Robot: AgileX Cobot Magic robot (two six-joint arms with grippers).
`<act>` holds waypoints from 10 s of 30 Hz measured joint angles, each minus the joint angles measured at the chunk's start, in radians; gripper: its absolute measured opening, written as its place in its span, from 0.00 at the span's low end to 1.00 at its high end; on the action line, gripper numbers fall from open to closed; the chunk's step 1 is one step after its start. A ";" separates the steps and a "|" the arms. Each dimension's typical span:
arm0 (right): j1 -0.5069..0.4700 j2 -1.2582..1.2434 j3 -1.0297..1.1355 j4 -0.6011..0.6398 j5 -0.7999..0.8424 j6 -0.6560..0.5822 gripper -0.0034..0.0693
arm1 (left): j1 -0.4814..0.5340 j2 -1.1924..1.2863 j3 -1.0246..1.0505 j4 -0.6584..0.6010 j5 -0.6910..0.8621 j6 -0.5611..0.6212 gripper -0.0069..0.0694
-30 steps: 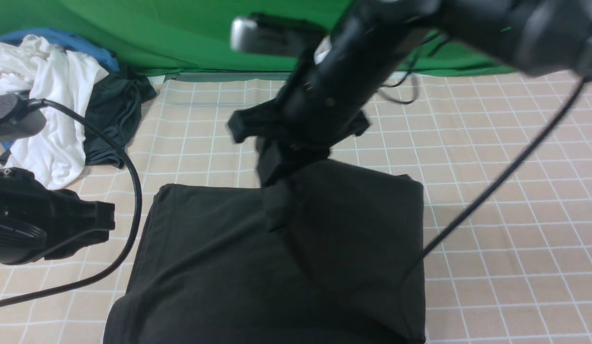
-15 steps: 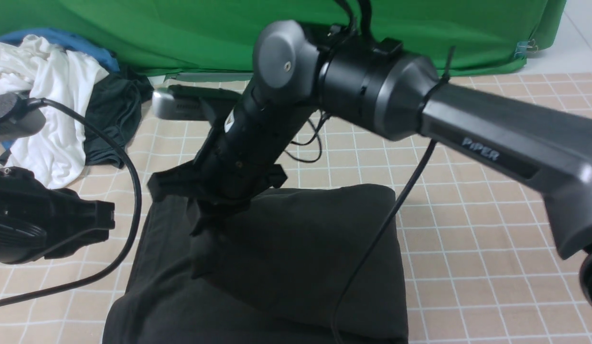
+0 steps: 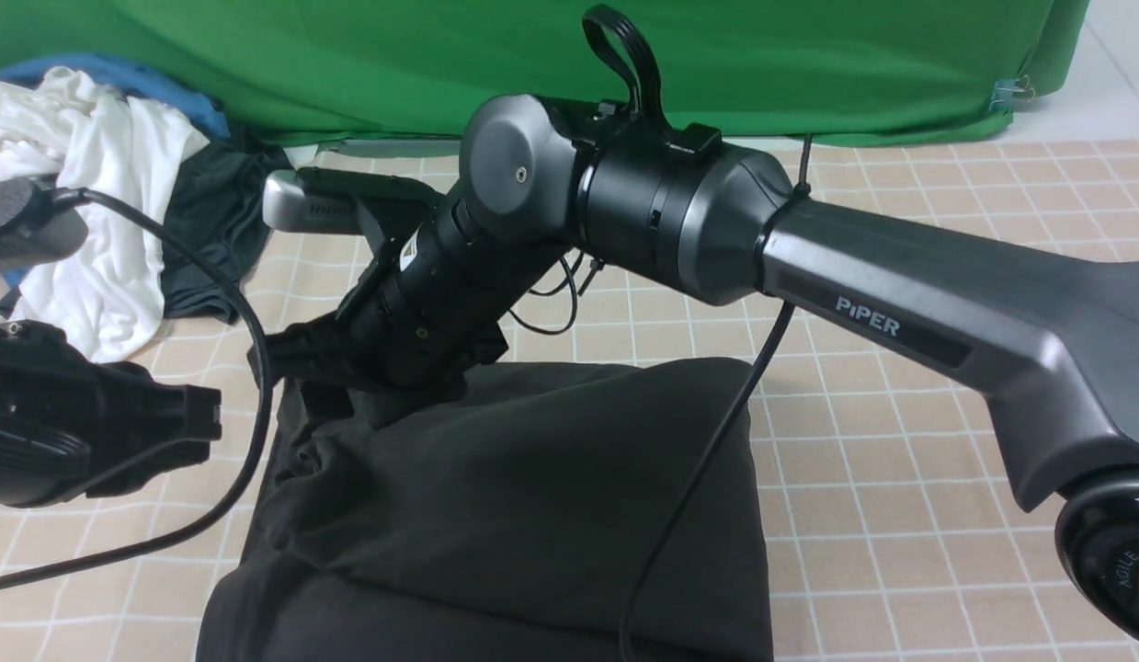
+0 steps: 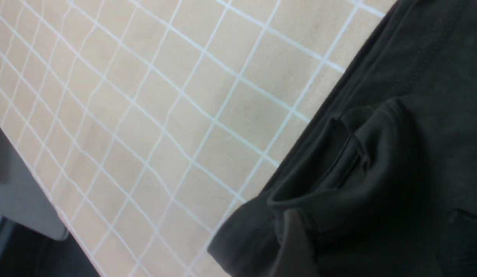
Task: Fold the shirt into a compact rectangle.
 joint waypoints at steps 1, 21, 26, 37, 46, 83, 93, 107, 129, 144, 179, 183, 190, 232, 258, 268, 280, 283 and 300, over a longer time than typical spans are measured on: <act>-0.002 -0.001 0.000 -0.001 0.007 -0.016 0.75 | 0.000 0.000 0.000 0.000 -0.001 0.000 0.12; -0.243 -0.410 0.205 -0.364 0.319 -0.095 0.10 | -0.158 0.456 0.000 -0.269 -0.195 0.174 0.12; -0.213 -0.433 0.444 -0.330 0.271 -0.118 0.10 | -0.161 0.567 0.000 -0.114 -0.210 0.010 0.12; -0.196 -0.432 0.836 -0.278 0.007 -0.124 0.10 | -0.161 0.575 0.000 0.080 -0.106 -0.219 0.12; -0.196 -0.410 0.923 -0.275 -0.044 -0.155 0.10 | -0.161 0.558 0.000 0.160 -0.069 -0.298 0.12; -0.227 -0.699 0.882 -0.505 -0.072 0.011 0.10 | -0.160 0.330 -0.003 0.300 -0.088 -0.351 0.12; -0.360 -0.502 0.656 -0.492 -0.079 -0.016 0.50 | -0.160 0.067 -0.003 0.232 -0.004 -0.314 0.12; -0.360 -0.177 0.478 -0.355 -0.030 -0.095 0.89 | -0.160 -0.013 -0.002 0.229 0.048 -0.302 0.12; -0.500 -0.138 0.305 -0.340 -0.125 -0.123 0.22 | -0.160 -0.013 -0.002 0.205 0.037 -0.302 0.12; -0.571 -0.195 0.216 -0.411 0.122 -0.241 0.43 | -0.160 -0.013 -0.002 0.205 0.018 -0.302 0.12; -0.571 -2.111 1.626 -0.463 -0.939 -0.204 0.10 | -0.160 -0.018 0.000 0.207 -0.067 -0.184 0.12; -0.571 -2.177 1.651 -0.463 -0.970 -0.204 0.14 | -0.160 -0.084 0.022 0.207 -0.089 -0.163 0.12; -0.571 -2.182 1.655 -0.463 -0.972 -0.204 0.22 | -0.160 -0.311 0.162 0.206 -0.210 -0.158 0.12; -0.571 -2.182 1.655 -0.462 -0.973 -0.204 0.32 | 0.071 -0.898 0.721 0.275 -0.786 0.051 0.12; -0.571 -2.182 1.655 -0.462 -0.976 -0.204 0.35 | 0.078 -0.973 0.785 0.262 -0.633 0.074 0.12; -0.577 -2.186 1.667 -0.462 -0.938 -0.270 0.36 | 0.078 -0.973 0.785 0.262 -0.633 0.074 0.12; -0.835 -2.214 1.991 -0.462 -0.703 -0.334 0.37 | 0.078 -0.973 0.785 0.262 -0.631 0.075 0.12; -0.849 -2.216 1.996 -0.462 -0.645 -0.335 0.37 | 0.078 -0.973 0.785 0.262 -0.630 0.076 0.12; -0.851 -2.218 1.996 -0.462 -0.630 -0.335 0.37 | 0.078 -0.973 0.785 0.262 -0.630 0.082 0.12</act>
